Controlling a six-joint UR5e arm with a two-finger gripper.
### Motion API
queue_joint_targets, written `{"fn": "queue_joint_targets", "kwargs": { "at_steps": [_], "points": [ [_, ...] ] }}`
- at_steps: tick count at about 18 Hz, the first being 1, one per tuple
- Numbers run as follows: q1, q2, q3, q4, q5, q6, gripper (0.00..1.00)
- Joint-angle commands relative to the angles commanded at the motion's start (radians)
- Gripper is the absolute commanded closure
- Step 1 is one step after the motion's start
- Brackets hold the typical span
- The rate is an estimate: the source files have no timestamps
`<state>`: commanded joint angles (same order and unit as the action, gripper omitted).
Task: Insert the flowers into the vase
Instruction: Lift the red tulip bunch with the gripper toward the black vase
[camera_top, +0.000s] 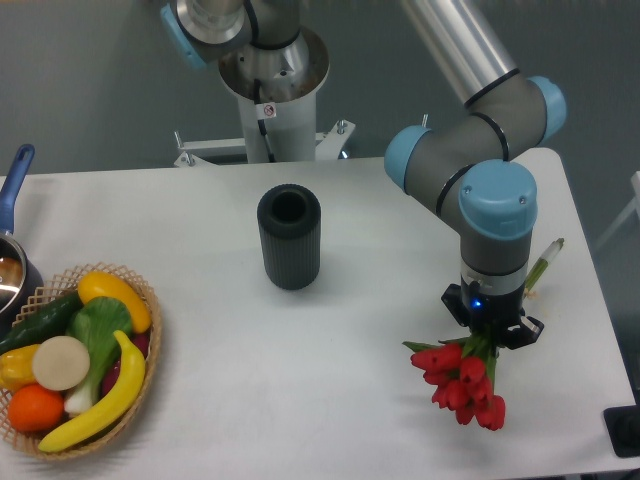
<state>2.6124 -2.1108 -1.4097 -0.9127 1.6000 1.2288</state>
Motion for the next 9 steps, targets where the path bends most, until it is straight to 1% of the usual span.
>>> {"fn": "queue_joint_targets", "kwargs": {
  "at_steps": [4,7,9],
  "points": [
    [0.009,0.005,0.011,0.002,-0.054,-0.037,0.78],
    [0.006,0.012,0.014,0.014,-0.092,-0.135,0.78],
    [0.008,0.026,0.015,0.015,-0.139,-0.173,0.79]
  ]
}}
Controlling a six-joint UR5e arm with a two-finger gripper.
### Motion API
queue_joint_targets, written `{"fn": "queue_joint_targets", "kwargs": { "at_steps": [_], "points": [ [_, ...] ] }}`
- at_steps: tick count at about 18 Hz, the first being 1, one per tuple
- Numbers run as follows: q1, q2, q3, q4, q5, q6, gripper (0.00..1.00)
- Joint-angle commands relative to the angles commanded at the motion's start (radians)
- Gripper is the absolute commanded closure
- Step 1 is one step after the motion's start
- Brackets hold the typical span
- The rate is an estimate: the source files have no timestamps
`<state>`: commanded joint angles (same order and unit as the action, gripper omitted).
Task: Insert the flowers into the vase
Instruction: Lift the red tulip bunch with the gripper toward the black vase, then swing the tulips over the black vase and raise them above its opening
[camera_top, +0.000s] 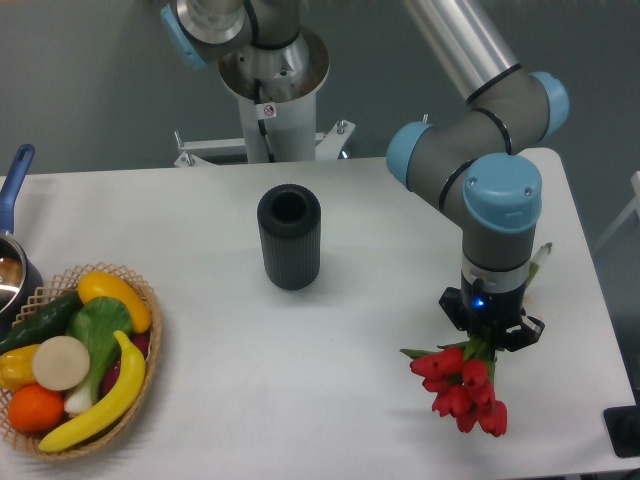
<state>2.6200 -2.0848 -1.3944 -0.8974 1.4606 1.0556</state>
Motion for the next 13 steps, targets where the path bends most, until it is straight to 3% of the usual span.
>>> {"fn": "queue_joint_targets", "kwargs": {
  "at_steps": [3,6,13],
  "points": [
    [-0.002,0.028,-0.009,0.015,-0.071,-0.040,0.81],
    [-0.002,0.052,-0.037,0.072,-0.162,-0.086,0.81],
    [0.008,0.124,-0.106,0.095,-0.524,-0.170,0.81]
  ]
}}
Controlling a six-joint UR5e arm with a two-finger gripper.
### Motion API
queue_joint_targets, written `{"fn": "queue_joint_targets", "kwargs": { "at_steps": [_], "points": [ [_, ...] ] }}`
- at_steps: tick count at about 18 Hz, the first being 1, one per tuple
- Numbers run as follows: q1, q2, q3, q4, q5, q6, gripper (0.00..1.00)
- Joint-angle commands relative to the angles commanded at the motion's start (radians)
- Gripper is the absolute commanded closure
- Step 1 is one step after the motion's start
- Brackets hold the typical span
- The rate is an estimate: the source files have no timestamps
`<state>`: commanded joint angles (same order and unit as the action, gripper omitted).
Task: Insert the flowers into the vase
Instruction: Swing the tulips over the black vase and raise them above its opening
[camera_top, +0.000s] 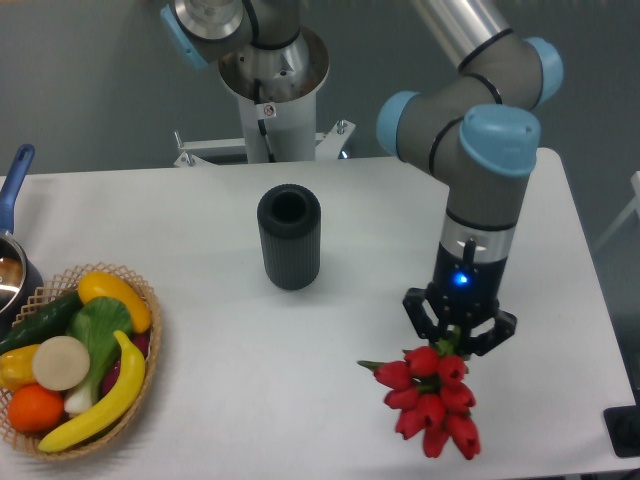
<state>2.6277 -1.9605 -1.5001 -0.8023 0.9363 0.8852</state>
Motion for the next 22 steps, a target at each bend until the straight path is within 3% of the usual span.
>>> {"fn": "queue_joint_targets", "kwargs": {
  "at_steps": [2,5,10,12,19,22],
  "points": [
    [0.002,0.028,-0.018,0.000,-0.141,-0.018,0.81],
    [0.014,0.081,-0.058,0.000,-0.243,-0.040,0.81],
    [0.087,0.202,-0.215,0.009,-0.521,-0.034,0.81],
    [0.132,0.276,-0.296,0.011,-0.629,-0.025,0.81],
    [0.138,0.406,-0.379,0.008,-0.700,-0.026,0.80],
    [0.182,0.497,-0.449,0.008,-0.706,-0.025,0.78]
  ]
}}
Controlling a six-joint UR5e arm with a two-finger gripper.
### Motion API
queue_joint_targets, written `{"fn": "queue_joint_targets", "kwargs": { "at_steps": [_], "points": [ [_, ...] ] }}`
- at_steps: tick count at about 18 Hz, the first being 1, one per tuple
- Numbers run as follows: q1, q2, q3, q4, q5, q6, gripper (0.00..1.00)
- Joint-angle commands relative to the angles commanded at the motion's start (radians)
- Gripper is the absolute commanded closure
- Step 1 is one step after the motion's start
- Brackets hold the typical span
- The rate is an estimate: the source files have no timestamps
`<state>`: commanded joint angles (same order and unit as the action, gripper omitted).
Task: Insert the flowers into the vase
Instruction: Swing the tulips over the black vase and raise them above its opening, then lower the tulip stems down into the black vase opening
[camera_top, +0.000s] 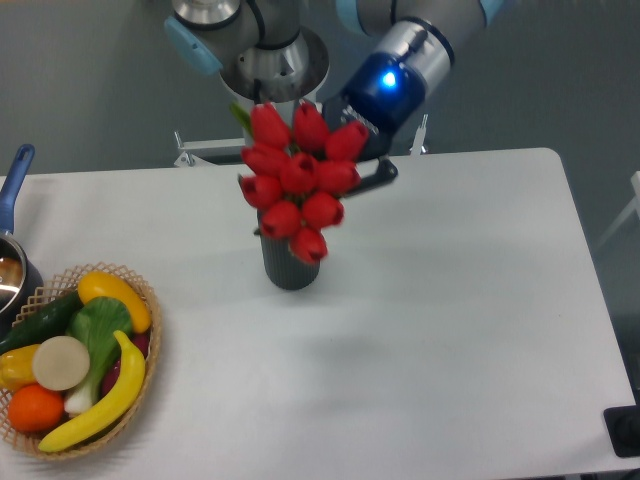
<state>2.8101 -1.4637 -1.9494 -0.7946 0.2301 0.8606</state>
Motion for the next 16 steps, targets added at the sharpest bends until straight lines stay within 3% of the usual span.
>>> {"fn": "queue_joint_targets", "kwargs": {
  "at_steps": [2,4,16],
  "points": [
    [0.026,0.070,-0.077,0.002,-0.029,0.011,0.78],
    [0.045,0.098,-0.112,0.002,-0.031,0.034,0.78],
    [0.100,0.158,-0.223,0.003,-0.041,0.080,0.78]
  ]
}}
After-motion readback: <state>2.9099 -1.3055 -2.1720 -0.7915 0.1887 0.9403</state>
